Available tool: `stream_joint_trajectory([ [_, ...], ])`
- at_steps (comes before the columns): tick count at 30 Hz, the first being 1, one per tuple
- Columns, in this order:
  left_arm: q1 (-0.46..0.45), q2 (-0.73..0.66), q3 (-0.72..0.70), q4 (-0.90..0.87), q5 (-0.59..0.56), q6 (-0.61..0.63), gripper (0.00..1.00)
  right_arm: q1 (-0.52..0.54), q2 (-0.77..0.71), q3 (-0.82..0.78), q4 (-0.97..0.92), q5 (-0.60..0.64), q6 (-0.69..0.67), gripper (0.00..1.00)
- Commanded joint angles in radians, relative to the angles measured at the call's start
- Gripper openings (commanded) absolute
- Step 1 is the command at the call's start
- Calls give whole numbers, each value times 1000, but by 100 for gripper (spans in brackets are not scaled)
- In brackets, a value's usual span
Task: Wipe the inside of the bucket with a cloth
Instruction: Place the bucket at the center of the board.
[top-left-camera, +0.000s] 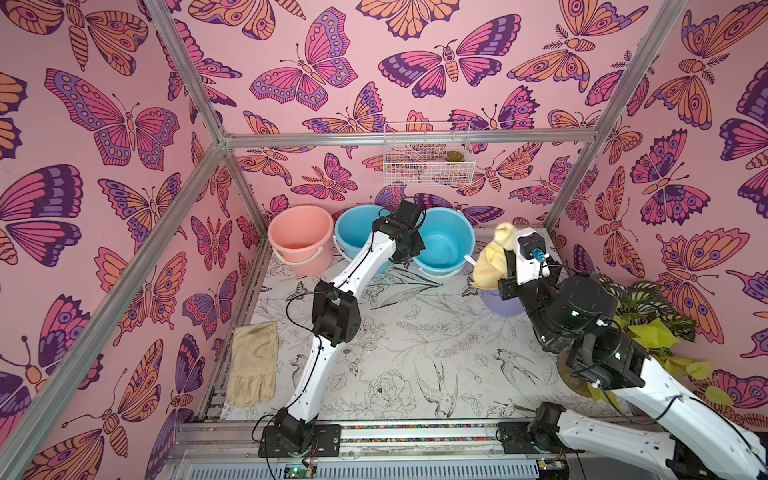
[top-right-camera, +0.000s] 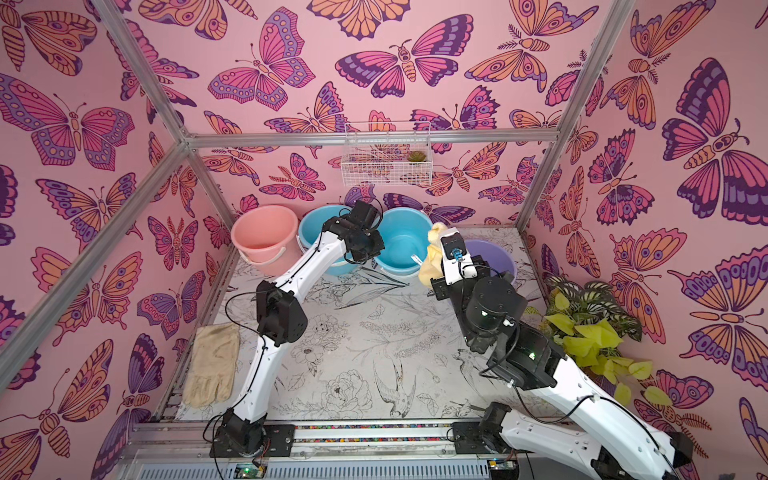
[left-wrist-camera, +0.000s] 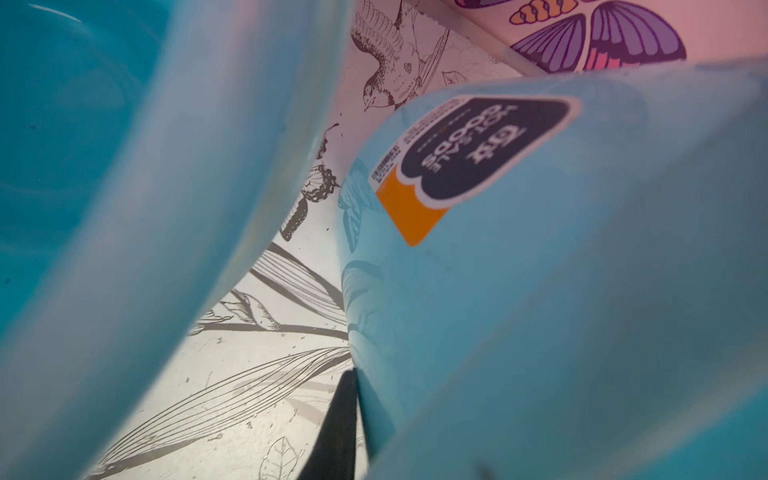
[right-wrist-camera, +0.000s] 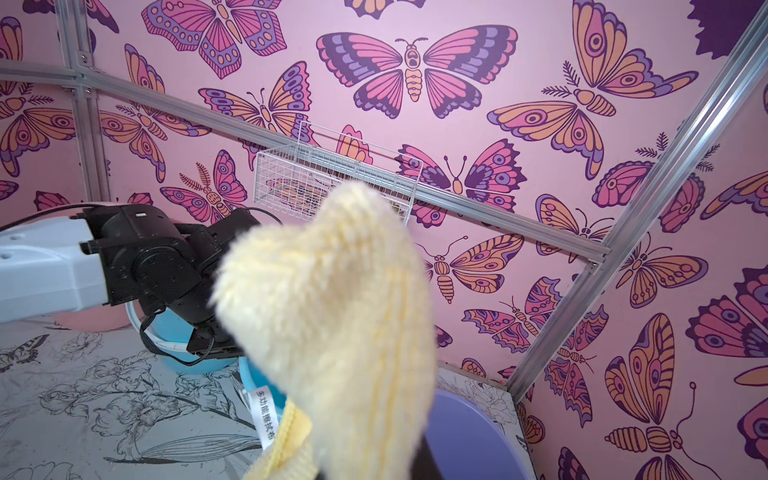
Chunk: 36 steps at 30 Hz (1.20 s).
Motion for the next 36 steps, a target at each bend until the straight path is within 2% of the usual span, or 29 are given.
stream_joint_trajectory([
  [1, 5, 29, 57, 12, 22, -40, 18, 3, -17, 20, -18, -1, -33, 0],
  [6, 7, 11, 85, 13, 2, -40, 28, 3, -30, 17, -37, 12, -55, 0],
  [10, 7, -12, 81, 12, -2, -28, 32, 3, -42, 5, -40, 24, -65, 0],
  [23, 5, -78, 79, 11, 14, -52, 35, 3, -84, -7, -83, 140, -89, 0],
  [32, -7, -134, 63, 13, 25, -76, 38, 3, -96, 35, -131, 153, -84, 0],
  [36, -41, -168, 35, 13, 6, -117, 39, 3, -101, 48, -141, 173, -92, 0],
])
